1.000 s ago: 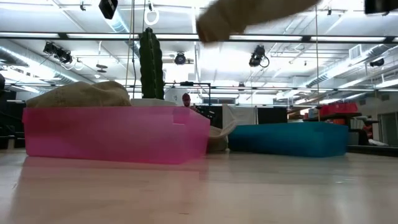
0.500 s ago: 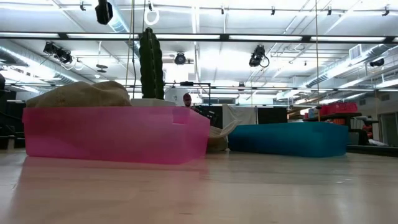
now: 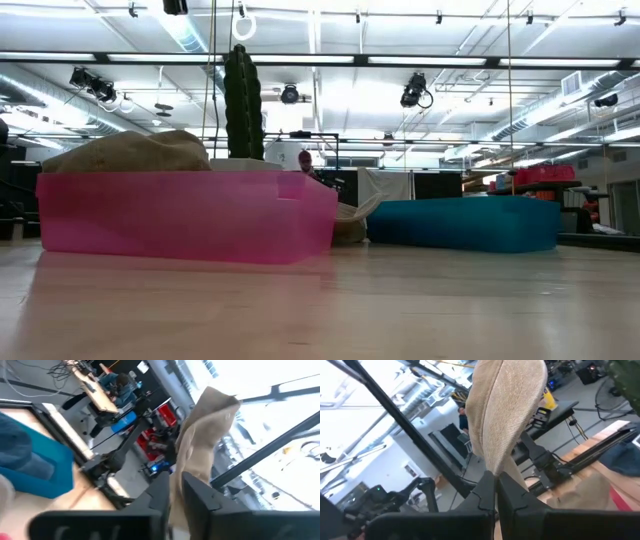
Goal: Pick & Place hat
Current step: Put the bottom brown cap into the red bin
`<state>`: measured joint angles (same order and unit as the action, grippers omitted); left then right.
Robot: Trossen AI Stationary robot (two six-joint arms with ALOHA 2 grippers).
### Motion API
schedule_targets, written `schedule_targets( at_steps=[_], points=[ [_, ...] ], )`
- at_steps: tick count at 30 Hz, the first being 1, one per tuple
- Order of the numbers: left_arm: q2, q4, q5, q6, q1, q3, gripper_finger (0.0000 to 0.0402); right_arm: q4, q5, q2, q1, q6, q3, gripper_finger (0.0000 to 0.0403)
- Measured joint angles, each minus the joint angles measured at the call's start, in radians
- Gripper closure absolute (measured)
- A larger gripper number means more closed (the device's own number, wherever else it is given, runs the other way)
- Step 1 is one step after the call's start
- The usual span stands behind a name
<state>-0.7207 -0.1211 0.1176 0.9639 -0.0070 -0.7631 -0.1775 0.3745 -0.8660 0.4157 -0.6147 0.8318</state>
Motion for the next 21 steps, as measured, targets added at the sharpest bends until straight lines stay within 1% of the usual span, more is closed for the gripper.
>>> schedule_targets(
  at_steps=[3, 7, 11, 15, 18, 21],
  points=[
    [-0.019, -0.052, -0.007, 0.021, 0.0, 0.0, 0.0294, -0.004, -0.038, -0.009, -0.023, 0.005, 0.0, 0.0403],
    [-0.054, -0.103, -0.058, 0.018, -0.001, -0.001, 0.0233, -0.015, -0.083, -0.026, -0.043, 0.003, 0.0, 0.0403],
    [-0.089, -0.119, -0.064, 0.015, -0.008, -0.001, 0.0186, -0.034, -0.107, -0.045, -0.051, 0.002, 0.0, 0.0403],
    [-0.121, -0.176, -0.09, 0.013, -0.008, -0.001, 0.0161, -0.076, -0.144, -0.07, -0.068, -0.005, 0.0, 0.0403],
    [-0.141, -0.238, -0.122, 0.013, -0.008, -0.001, 0.0155, -0.118, -0.171, -0.092, -0.084, -0.006, 0.0, 0.0403],
    [-0.154, -0.265, -0.133, 0.012, -0.008, -0.001, 0.0154, -0.154, -0.206, -0.113, -0.106, -0.01, 0.0, 0.0403]
  ],
)
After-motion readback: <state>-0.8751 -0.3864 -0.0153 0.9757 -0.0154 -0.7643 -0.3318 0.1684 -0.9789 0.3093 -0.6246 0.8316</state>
